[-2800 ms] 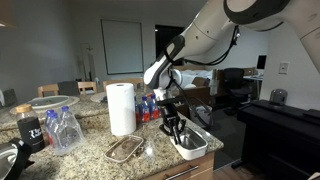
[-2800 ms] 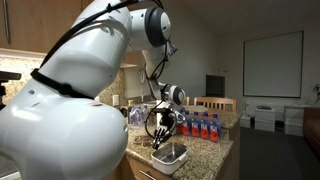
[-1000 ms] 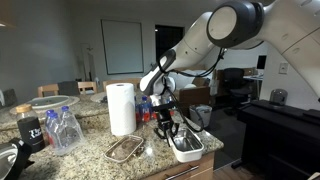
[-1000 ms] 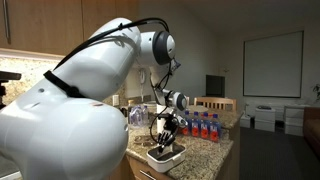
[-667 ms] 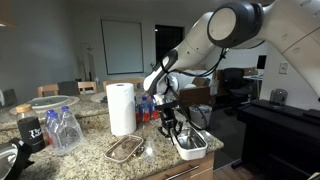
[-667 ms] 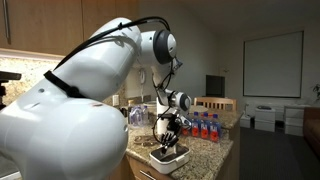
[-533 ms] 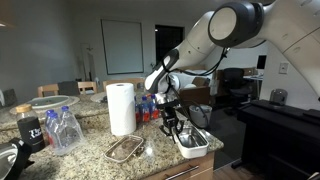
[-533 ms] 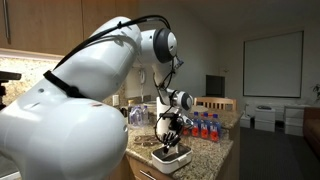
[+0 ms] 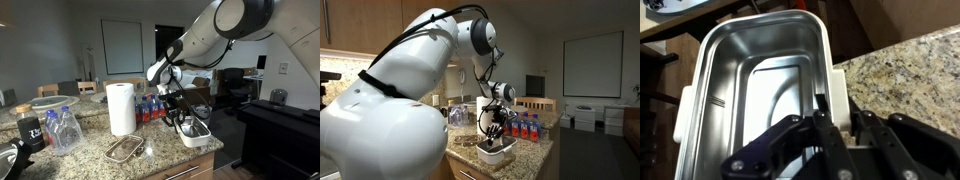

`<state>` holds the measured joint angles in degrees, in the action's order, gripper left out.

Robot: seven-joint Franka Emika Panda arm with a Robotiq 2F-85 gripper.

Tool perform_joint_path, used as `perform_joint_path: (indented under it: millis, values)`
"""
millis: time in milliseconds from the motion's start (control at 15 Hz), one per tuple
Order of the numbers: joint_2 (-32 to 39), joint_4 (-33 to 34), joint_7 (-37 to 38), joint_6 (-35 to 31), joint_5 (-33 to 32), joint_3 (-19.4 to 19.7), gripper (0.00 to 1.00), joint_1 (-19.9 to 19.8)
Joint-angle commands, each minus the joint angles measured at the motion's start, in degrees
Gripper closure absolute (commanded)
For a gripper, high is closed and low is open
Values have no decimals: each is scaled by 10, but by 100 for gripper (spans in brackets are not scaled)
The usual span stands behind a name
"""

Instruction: Pick up the bowl and put it on the object

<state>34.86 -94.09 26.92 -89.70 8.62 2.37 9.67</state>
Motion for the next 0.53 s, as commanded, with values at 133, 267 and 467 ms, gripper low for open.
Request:
perform_joint_path:
  millis: [133,267,467]
  values:
    - [-87,-36,2,16,-27,-4,95,-1]
    - [-115,-42,-3,7,-37,-8,95,2]
    - [-156,-48,-18,-8,-72,-22,95,15]
